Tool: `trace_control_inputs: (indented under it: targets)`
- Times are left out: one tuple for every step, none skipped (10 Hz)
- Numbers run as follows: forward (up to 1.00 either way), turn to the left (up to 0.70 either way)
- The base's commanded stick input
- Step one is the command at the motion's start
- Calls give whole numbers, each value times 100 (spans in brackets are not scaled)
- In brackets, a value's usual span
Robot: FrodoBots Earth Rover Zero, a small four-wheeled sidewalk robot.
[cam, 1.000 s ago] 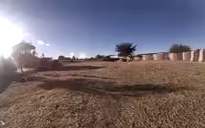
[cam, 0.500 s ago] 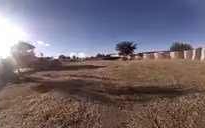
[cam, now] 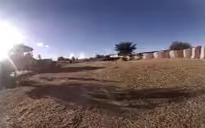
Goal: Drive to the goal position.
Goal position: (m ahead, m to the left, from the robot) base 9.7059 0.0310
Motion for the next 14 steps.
trace_control_inputs:
  targets:
    - [50, 0]
    - [50, 0]
    - [50, 0]
    - [50, 0]
    - [50, 0]
    - [50, 0]
    - [50, 0]
    - [50, 0]
    - [50, 0]
    - [50, 0]
    - [50, 0]
    - [50, 0]
    - [50, 0]
    - [50, 0]
